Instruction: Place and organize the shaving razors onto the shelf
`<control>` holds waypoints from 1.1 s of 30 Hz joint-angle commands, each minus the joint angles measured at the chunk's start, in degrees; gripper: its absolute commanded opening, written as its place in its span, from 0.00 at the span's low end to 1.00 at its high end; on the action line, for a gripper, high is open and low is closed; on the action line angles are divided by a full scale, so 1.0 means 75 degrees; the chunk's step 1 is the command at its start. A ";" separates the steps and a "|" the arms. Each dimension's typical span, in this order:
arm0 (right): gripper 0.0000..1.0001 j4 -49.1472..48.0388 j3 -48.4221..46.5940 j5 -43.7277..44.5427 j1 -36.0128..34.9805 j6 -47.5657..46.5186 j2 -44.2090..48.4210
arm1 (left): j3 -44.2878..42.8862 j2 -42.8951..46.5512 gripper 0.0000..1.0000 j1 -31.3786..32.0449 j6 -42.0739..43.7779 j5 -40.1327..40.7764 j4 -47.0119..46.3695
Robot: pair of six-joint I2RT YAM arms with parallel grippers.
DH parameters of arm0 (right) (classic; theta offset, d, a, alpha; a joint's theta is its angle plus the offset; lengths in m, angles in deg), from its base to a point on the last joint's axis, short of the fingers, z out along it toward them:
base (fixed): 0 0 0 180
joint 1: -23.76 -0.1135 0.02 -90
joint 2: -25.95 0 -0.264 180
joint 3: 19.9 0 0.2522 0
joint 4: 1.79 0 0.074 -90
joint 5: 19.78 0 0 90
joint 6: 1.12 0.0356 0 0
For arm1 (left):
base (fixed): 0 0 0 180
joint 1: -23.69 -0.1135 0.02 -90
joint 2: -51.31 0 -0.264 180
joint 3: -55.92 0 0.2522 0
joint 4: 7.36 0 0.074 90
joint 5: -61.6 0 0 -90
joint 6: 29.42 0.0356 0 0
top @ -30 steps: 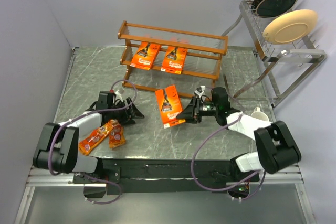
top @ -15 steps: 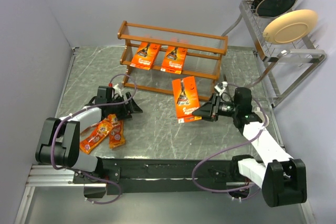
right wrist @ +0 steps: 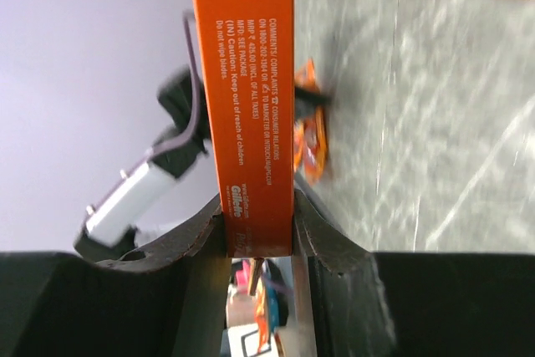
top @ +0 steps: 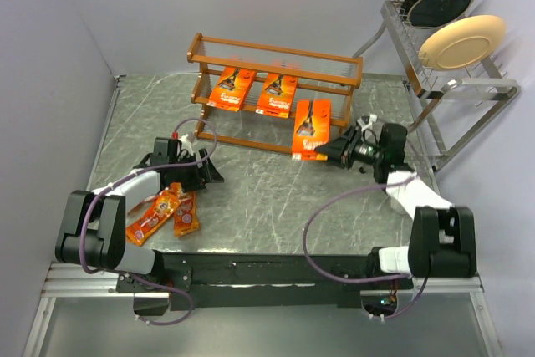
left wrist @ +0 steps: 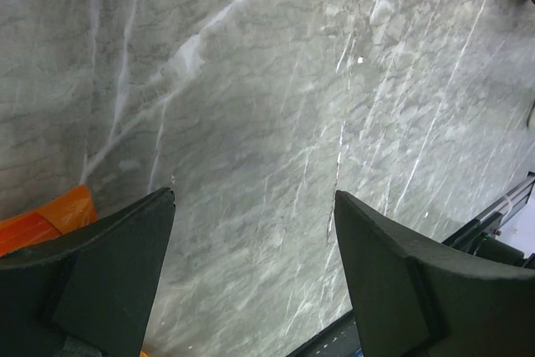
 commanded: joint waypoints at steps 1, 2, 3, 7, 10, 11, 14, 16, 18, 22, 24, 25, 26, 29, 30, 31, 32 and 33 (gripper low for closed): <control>0.12 -0.0916 -0.1133 0.0179 0.0146 0.0312 -0.0671 | -0.0092 0.0176 0.82 -0.0069 0.0192 0.0017 -0.0098; 0.13 -0.0974 -0.1390 0.0202 0.0170 0.0337 -0.0974 | -0.0092 0.0164 0.82 -0.0069 0.0169 0.0017 -0.0122; 0.13 -0.0894 -0.1531 0.0202 0.0193 0.0314 -0.1128 | -0.0080 0.0152 0.82 -0.0069 0.0180 -0.0029 -0.0110; 0.13 -0.0776 -0.2036 0.0307 0.0275 0.0442 -0.1877 | -0.0045 0.0164 0.82 -0.0080 0.0168 0.0017 -0.0145; 0.14 -0.0787 -0.2200 0.0378 0.0334 0.0513 -0.2277 | -0.0068 0.0199 0.82 -0.0092 0.0238 0.0017 -0.0052; 0.14 -0.0799 -0.2305 0.0389 0.0334 0.0513 -0.2348 | -0.0080 0.0211 0.82 -0.0092 0.0262 0.0017 -0.0005; 0.15 -0.0764 -0.2551 0.0436 0.0334 0.0572 -0.2606 | -0.0068 0.0211 0.82 -0.0092 0.0297 0.0041 0.0019; 0.16 -0.0683 -0.2739 0.0483 0.0334 0.0595 -0.2781 | -0.0045 0.0188 0.82 -0.0092 0.0297 0.0052 0.0007; 0.20 -0.0461 -0.2915 0.0530 0.0334 0.0560 -0.2910 | -0.0080 0.0152 0.82 -0.0092 0.0309 0.0064 0.0030; 0.36 0.0474 -0.3406 0.0670 0.0334 0.0385 -0.3192 | -0.0092 0.0106 0.82 -0.0092 0.0332 0.0029 0.0065; 0.43 0.0653 -0.3431 0.0753 0.0334 0.0338 -0.3204 | -0.0068 0.0094 0.82 -0.0092 0.0298 0.0017 0.0031; 0.46 0.0735 -0.3362 0.0764 0.0346 0.0384 -0.3134 | -0.0057 0.0094 0.82 -0.0092 0.0297 0.0017 0.0007; 0.51 0.0875 -0.3326 0.0846 0.0334 0.0396 -0.3087 | -0.0045 0.0105 0.82 -0.0092 0.0274 0.0005 -0.0016; 0.59 0.1099 -0.3092 0.0882 0.0346 0.0431 -0.2830 | -0.0010 0.0129 0.82 -0.0092 0.0251 0.0017 -0.0051; 0.61 0.1157 -0.3022 0.0870 0.0346 0.0431 -0.2771 | -0.0010 0.0129 0.83 -0.0092 0.0239 0.0017 -0.0052; 0.62 0.1239 -0.2917 0.0882 0.0346 0.0431 -0.2654 | 0.0002 0.0129 0.82 -0.0092 0.0239 0.0005 -0.0063; 0.63 0.1298 -0.2869 0.0882 0.0357 0.0408 -0.2595 | 0.0025 0.0129 0.82 -0.0092 0.0216 0.0005 -0.0075; 0.63 0.1345 -0.2811 0.0870 0.0357 0.0396 -0.2537 | 0.0037 0.0129 0.82 -0.0092 0.0204 -0.0006 -0.0121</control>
